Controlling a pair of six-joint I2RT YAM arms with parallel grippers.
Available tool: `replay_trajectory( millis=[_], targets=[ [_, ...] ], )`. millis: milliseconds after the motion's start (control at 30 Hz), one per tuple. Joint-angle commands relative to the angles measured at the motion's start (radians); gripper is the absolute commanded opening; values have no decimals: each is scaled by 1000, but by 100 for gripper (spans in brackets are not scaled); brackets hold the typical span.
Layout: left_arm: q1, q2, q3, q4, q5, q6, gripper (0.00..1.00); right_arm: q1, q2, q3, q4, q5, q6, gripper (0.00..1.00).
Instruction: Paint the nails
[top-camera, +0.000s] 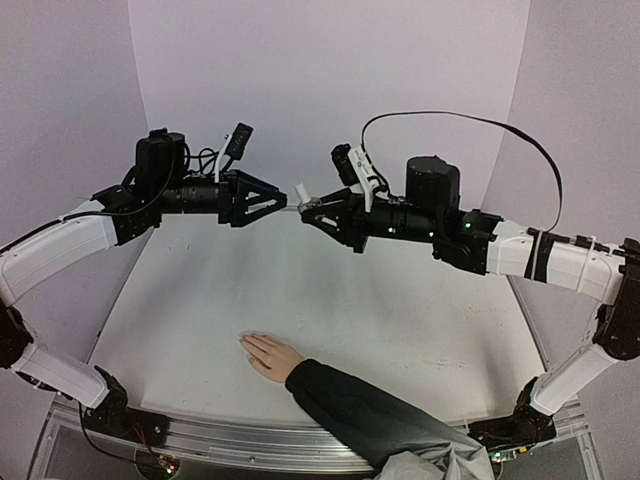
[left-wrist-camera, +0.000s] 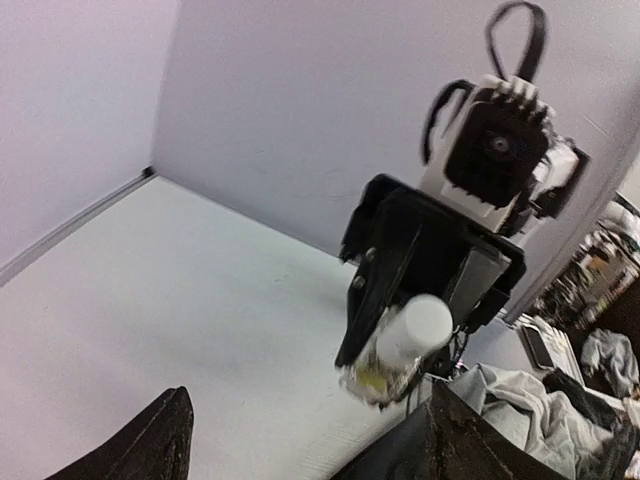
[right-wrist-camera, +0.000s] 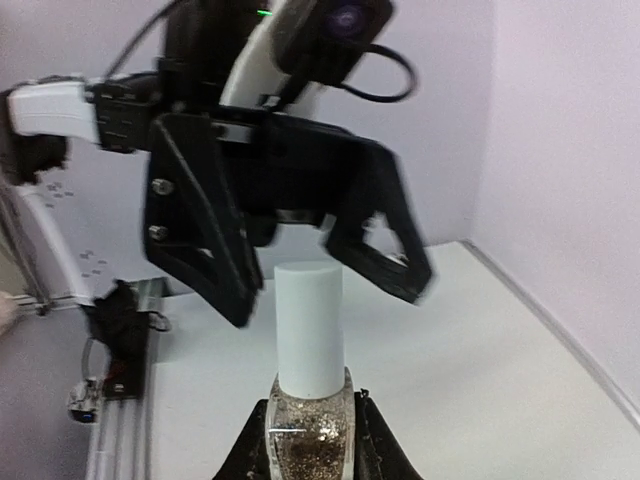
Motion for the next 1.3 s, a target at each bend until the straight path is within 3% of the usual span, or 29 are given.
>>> replay_trajectory(
  millis=[0,200,433,733,1033,1167,1267],
  targets=[
    [14,-117,-38,-3,-261,-219,82,15,29,35,13,396,-131,0],
    [9,-80,-31,-3,-311,-367,79,81,75,57,59,620,-172,0],
    [-38,5,32,6,-349,-321,79,141,134,103,63,693,-191,0],
    [-62,23,21,28,-457,-360,52,172,176,135,51,704,-212,0],
    [-66,60,38,49,-353,-384,13,174,177,142,52,692,-184,0],
    [-74,78,56,52,-262,-344,4,163,147,139,57,587,-152,0],
    [-78,84,68,75,-118,-232,0,104,104,127,56,329,-76,0]
  ],
)
